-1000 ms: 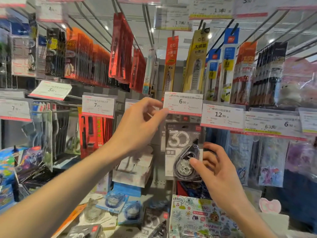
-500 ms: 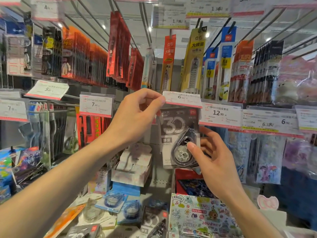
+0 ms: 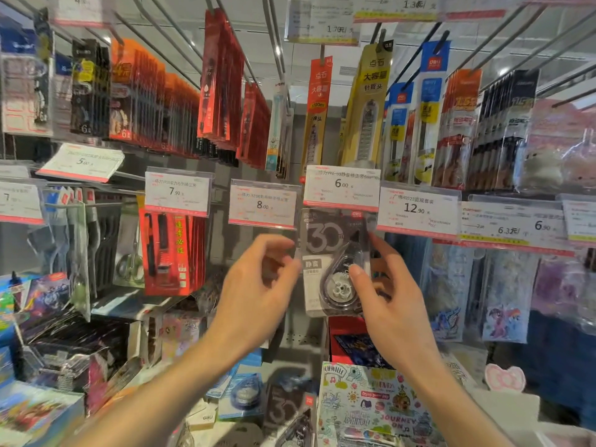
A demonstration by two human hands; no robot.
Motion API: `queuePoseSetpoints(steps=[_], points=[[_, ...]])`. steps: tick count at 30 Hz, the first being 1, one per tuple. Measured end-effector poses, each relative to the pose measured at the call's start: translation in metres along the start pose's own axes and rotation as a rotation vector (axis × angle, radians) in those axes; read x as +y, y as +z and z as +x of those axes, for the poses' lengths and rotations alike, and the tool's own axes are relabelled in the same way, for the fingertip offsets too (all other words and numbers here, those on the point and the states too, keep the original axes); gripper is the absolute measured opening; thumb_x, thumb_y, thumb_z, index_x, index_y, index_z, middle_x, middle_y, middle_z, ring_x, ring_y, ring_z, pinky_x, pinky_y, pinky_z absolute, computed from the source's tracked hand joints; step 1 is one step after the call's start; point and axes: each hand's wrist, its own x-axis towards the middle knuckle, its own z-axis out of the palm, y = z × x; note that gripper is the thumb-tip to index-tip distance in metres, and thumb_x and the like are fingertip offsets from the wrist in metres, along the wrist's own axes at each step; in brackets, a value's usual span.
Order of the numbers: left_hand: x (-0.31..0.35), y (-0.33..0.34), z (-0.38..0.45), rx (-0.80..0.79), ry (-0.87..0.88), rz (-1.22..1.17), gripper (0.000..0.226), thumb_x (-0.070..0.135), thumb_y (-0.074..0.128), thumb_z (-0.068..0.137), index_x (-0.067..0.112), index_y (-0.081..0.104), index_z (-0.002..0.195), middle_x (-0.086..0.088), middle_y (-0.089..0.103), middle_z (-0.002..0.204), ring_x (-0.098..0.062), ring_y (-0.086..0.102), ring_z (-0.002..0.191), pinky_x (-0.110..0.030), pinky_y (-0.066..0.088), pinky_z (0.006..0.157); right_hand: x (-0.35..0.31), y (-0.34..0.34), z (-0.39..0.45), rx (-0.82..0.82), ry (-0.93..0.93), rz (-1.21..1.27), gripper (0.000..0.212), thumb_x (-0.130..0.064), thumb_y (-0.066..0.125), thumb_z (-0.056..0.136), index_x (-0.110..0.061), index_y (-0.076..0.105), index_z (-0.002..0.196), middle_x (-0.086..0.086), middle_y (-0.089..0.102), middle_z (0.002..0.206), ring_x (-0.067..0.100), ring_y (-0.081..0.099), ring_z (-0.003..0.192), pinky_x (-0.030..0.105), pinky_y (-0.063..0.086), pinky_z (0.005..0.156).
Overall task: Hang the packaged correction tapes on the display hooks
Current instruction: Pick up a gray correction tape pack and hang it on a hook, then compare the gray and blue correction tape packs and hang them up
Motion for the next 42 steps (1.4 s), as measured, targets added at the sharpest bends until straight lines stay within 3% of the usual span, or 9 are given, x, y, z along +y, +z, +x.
queuePoseSetpoints(steps=[5,8,11,14,18,23,28,33,42], points=[[-0.032,0.039,-0.012,-0.038,-0.064,0.024,0.054,0.038,0.058,0.103,0.043,0.032,0.15,0.045,0.052,0.106,0.034,0.047,0.095,0.008,0.034,0.08,0.015,0.01,0.004,-0.034,0.025,-0.074,0.06,-0.046,0.059,0.099,-0.048,0.033,0.154,-0.029,0.068,0.11,-0.008,0.065,0.075,0.009,0.052,0.062],[-0.043,0.051,-0.004,-0.002,-0.061,0.053,0.058,0.04,0.051,0.106,0.037,0.025,0.157,0.041,0.045,0.132,0.027,0.049,0.111,0.0,0.037,0.097,0.021,0.014,0.012,-0.045,0.054,-0.13,0.059,-0.046,0.058,0.1,-0.067,0.026,0.145,-0.036,0.069,0.097,-0.002,0.06,0.054,0.016,0.047,0.048],[-0.053,0.057,0.009,-0.018,-0.076,0.086,0.057,0.037,0.046,0.108,0.041,0.022,0.16,0.004,0.064,0.121,-0.018,0.064,0.098,-0.03,0.047,0.089,0.029,0.022,0.025,-0.019,0.084,-0.202,0.051,-0.046,0.058,0.098,-0.075,0.031,0.13,-0.038,0.062,0.101,-0.006,0.061,0.08,0.018,0.047,0.071],[-0.056,0.062,0.023,-0.078,-0.12,0.156,0.061,0.029,0.045,0.109,0.045,0.016,0.16,0.003,0.052,0.076,-0.032,0.058,0.072,-0.035,0.037,0.063,0.041,0.029,0.038,-0.041,0.162,-0.277,0.061,-0.053,0.057,0.098,-0.04,0.033,0.152,-0.02,0.05,0.133,0.007,0.053,0.116,0.03,0.045,0.1],[-0.061,0.068,0.033,-0.143,-0.211,0.098,0.067,0.018,0.045,0.108,0.047,0.013,0.16,-0.036,0.064,0.108,-0.016,0.053,0.053,-0.03,0.036,0.051,0.048,0.033,0.047,-0.089,0.239,-0.331,0.065,-0.06,0.055,0.096,-0.028,0.039,0.151,0.001,0.048,0.154,0.023,0.049,0.139,0.04,0.039,0.116],[-0.063,0.064,0.034,-0.148,-0.211,0.105,0.06,0.023,0.045,0.108,0.049,0.023,0.157,-0.007,0.065,0.124,-0.007,0.061,0.07,-0.015,0.043,0.056,0.041,0.019,0.048,-0.184,0.297,-0.273,0.068,-0.055,0.059,0.097,-0.029,0.035,0.156,-0.002,0.051,0.152,0.015,0.061,0.123,0.032,0.051,0.102],[-0.059,0.046,0.016,-0.091,-0.277,0.067,0.025,0.032,0.055,0.104,0.03,0.06,0.128,0.001,0.066,0.124,-0.019,0.063,0.117,-0.044,0.05,0.103,0.03,-0.008,0.029,-0.126,0.271,-0.11,0.038,-0.026,0.065,0.1,-0.023,0.054,0.136,-0.017,0.063,0.113,-0.019,0.061,0.088,-0.001,0.045,0.069],[-0.035,0.029,-0.019,-0.02,-0.277,-0.122,0.014,0.022,0.066,0.099,0.032,0.067,0.109,0.01,0.072,0.11,-0.016,0.069,0.103,-0.039,0.058,0.086,0.013,-0.037,-0.011,-0.063,0.276,0.061,0.021,-0.032,0.065,0.099,-0.027,0.062,0.118,-0.005,0.074,0.095,0.008,0.072,0.088,0.03,0.061,0.08],[-0.018,0.013,-0.104,0.043,-0.365,-0.285,0.014,0.013,0.068,0.097,0.021,0.07,0.108,0.002,0.075,0.095,-0.01,0.072,0.071,-0.014,0.053,0.062,0.017,-0.047,-0.09,-0.053,0.369,0.192,0.009,-0.022,0.067,0.097,-0.021,0.069,0.106,0.008,0.075,0.079,0.015,0.069,0.065,0.023,0.054,0.061]])
